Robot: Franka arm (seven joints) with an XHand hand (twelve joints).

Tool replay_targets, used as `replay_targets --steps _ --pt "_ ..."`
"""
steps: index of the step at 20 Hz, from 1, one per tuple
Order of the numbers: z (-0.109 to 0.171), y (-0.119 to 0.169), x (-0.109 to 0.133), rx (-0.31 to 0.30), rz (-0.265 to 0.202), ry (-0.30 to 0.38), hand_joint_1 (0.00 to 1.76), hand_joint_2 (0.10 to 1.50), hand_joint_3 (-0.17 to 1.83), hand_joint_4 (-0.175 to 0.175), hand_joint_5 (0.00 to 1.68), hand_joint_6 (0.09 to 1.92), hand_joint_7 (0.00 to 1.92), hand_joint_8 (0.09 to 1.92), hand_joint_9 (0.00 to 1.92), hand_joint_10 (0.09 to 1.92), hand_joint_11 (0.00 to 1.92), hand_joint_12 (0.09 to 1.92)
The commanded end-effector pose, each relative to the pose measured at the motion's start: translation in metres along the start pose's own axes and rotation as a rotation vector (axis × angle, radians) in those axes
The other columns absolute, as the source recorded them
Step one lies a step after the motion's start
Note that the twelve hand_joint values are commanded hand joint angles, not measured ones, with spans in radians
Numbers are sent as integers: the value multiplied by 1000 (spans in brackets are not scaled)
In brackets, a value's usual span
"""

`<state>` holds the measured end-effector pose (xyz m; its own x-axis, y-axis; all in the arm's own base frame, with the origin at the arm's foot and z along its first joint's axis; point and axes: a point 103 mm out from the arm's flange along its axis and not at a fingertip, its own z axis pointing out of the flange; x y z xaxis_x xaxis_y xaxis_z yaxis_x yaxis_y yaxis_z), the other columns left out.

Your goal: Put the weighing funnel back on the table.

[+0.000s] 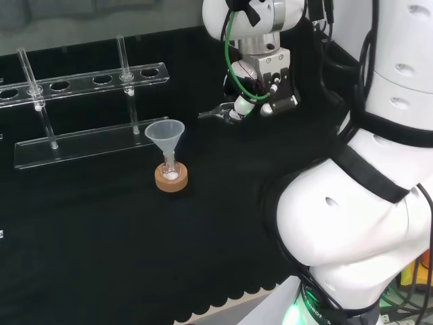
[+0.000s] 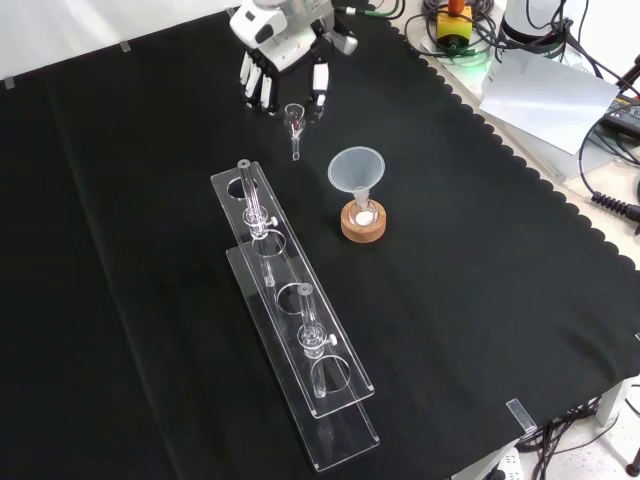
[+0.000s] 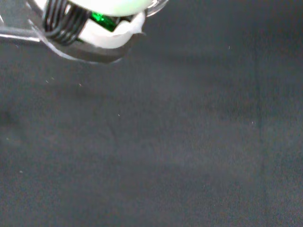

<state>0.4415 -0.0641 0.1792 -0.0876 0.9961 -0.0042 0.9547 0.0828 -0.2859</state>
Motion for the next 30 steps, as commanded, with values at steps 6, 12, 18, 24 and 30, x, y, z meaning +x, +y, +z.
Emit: replay_targets --steps 6,12,18,24,30 --pt "35 39 -13 -19 -1 0 1100 667 706 175 1194 837 659 594 1076 307 821 1072" --pt "52 51 -8 13 7 -43 1101 666 706 175 1195 836 660 594 1076 307 823 1072" --pt "61 61 -5 22 13 -69 1101 666 706 175 1196 833 658 594 1076 307 824 1071" --pt "67 67 -6 44 19 -86 1102 665 706 175 1198 830 657 594 1065 302 819 1068" --pt "71 68 -7 63 40 -108 1102 665 705 175 1200 827 655 594 1059 300 813 1067"
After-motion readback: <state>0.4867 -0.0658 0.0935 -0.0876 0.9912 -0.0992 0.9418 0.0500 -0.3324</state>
